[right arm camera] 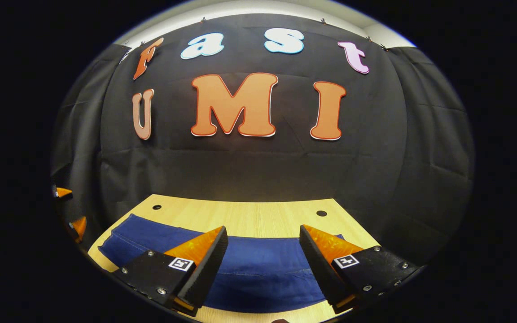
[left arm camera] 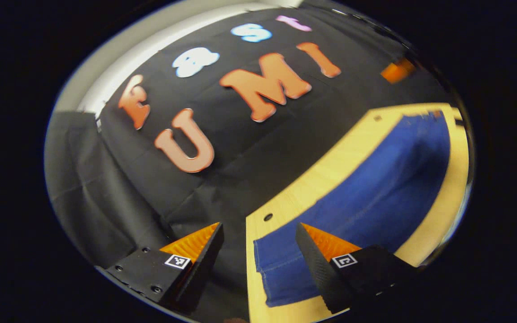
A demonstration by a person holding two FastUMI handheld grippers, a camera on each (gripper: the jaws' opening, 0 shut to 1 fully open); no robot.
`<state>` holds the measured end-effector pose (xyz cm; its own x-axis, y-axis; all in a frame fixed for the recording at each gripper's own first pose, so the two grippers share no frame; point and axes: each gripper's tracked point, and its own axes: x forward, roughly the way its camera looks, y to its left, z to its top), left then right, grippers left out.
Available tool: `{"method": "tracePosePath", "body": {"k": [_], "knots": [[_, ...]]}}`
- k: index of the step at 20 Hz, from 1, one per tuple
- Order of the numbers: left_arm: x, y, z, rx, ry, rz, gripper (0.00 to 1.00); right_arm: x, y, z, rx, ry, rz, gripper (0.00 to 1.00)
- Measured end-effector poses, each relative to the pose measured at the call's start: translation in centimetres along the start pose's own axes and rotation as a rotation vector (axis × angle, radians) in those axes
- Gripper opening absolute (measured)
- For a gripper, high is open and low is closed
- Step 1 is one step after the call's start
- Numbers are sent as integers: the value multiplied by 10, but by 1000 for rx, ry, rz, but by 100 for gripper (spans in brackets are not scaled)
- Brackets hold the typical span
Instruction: Grasp the waist and the cuffs of the jeans and fold them to make the two legs overlap; first hold the waist and fold one-third of the jeans toward the cuffs, then hold the cuffs and fold the remaining one-third in the same direction to finish folding.
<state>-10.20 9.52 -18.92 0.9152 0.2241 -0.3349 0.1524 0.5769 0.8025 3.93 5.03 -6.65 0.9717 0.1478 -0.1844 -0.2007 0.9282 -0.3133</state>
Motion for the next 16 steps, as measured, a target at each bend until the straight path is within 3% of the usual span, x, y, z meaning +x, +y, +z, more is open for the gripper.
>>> {"method": "tracePosePath", "body": {"k": [4, 6, 8, 12, 16], "knots": [[-4, -77, -35, 293, -10, -189, 99, 4, -5, -19, 19, 48, -7, 98], [-9, -103, -50, 429, -35, -247, 98, 4, -10, -27, 21, 62, -18, 98], [-13, -126, -77, 483, -6, -320, 97, 5, -16, -35, 22, 81, -28, 98], [-9, -136, -131, 586, 125, -394, 98, 4, -28, -53, 36, 130, -40, 98], [8, -140, -168, 615, 202, -470, 98, 6, -35, -70, 57, 166, -57, 98]]}}
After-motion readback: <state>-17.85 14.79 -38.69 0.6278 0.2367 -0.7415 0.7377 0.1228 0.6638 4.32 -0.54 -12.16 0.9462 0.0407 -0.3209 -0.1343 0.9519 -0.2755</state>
